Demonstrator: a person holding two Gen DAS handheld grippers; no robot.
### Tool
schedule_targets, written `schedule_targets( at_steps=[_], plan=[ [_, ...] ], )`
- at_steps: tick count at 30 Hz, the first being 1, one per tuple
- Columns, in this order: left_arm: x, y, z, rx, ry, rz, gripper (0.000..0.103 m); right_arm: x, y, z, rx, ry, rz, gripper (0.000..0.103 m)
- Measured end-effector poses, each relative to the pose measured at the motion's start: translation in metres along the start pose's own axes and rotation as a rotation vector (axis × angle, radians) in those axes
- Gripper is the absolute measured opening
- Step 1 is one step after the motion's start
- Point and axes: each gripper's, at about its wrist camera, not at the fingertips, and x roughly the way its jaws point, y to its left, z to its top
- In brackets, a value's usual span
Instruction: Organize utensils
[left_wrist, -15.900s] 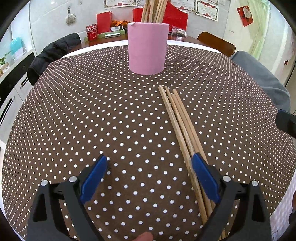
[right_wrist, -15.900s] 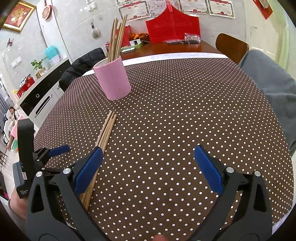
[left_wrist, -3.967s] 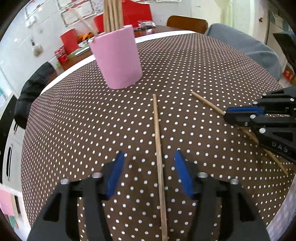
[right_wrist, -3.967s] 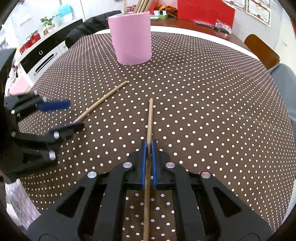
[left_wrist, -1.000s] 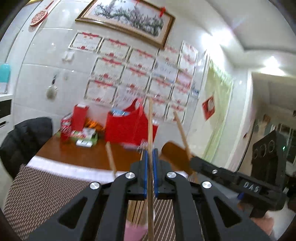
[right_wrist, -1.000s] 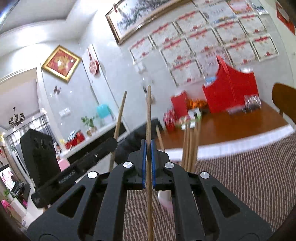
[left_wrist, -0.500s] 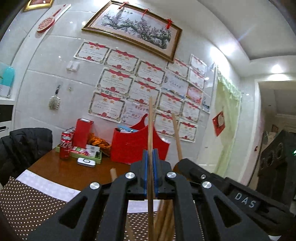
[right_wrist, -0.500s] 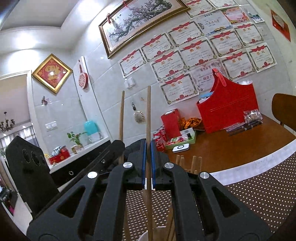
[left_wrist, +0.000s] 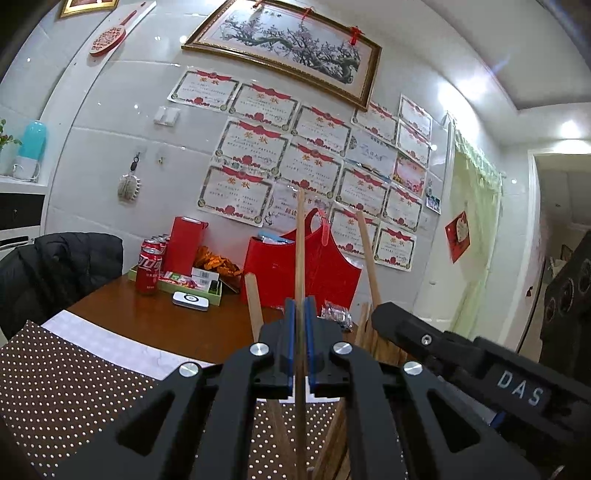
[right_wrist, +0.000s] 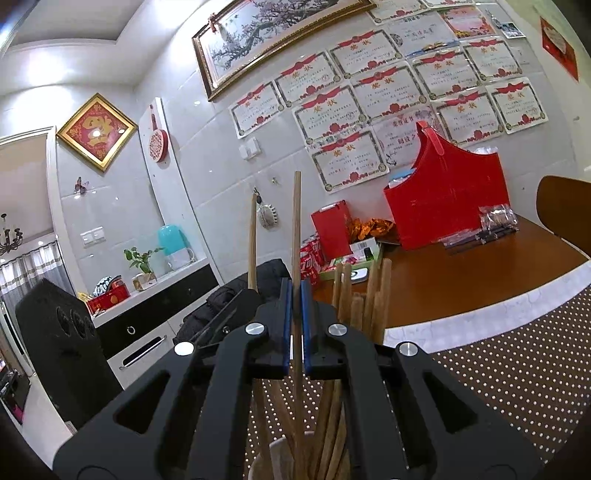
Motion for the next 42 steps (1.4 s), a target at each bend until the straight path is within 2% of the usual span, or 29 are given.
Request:
schedule_targets(
  at_steps=[2, 3, 4, 5, 6, 9, 12, 15, 22, 26, 30, 36, 42],
  plan=[
    [-0.002, 0.002, -0.003, -0.006, 0.020, -0.013, 0.007, -0.001, -0.001, 0.000, 0.006, 0.019, -0.007, 0.010],
    [-0.005, 0.002, -0.002, -0.009, 0.029, -0.015, 0.024, -0.004, -0.001, 0.000, 0.006, 0.025, -0.018, 0.019],
    [-0.008, 0.003, -0.002, -0.011, 0.030, -0.011, 0.055, -0.008, -0.002, 0.001, 0.008, 0.021, -0.027, 0.063],
    [-0.015, 0.004, -0.001, -0.013, 0.015, 0.004, 0.067, -0.013, -0.002, 0.003, 0.016, 0.009, -0.026, 0.098],
    [-0.024, 0.005, 0.001, -0.013, -0.003, 0.015, 0.077, -0.025, -0.003, 0.006, 0.032, -0.036, -0.041, 0.098],
    [-0.040, 0.003, 0.009, 0.002, 0.021, 0.039, 0.086, -0.044, -0.004, 0.017, 0.042, -0.062, -0.057, 0.098],
    [-0.055, -0.001, 0.017, 0.034, 0.061, 0.068, 0.090, -0.061, -0.003, 0.027, 0.039, -0.053, -0.097, 0.098],
    [-0.076, -0.011, 0.023, 0.082, 0.089, 0.132, 0.095, -0.073, 0.001, 0.032, 0.021, -0.015, -0.157, 0.098],
    [-0.129, -0.034, 0.033, 0.132, 0.160, 0.195, 0.097, -0.120, 0.015, 0.027, 0.000, 0.078, -0.260, 0.098],
    [-0.165, -0.051, 0.034, 0.170, 0.193, 0.264, 0.097, -0.148, 0.030, 0.015, -0.020, 0.138, -0.310, 0.098],
    [-0.201, -0.067, 0.033, 0.200, 0.218, 0.301, 0.097, -0.180, 0.049, 0.001, -0.058, 0.185, -0.358, 0.098],
    [-0.261, -0.089, 0.034, 0.210, 0.219, 0.348, 0.097, -0.238, 0.088, -0.020, -0.116, 0.200, -0.406, 0.098],
    [-0.318, -0.109, 0.032, 0.225, 0.223, 0.342, 0.098, -0.291, 0.119, -0.035, -0.146, 0.175, -0.452, 0.098]
  ],
)
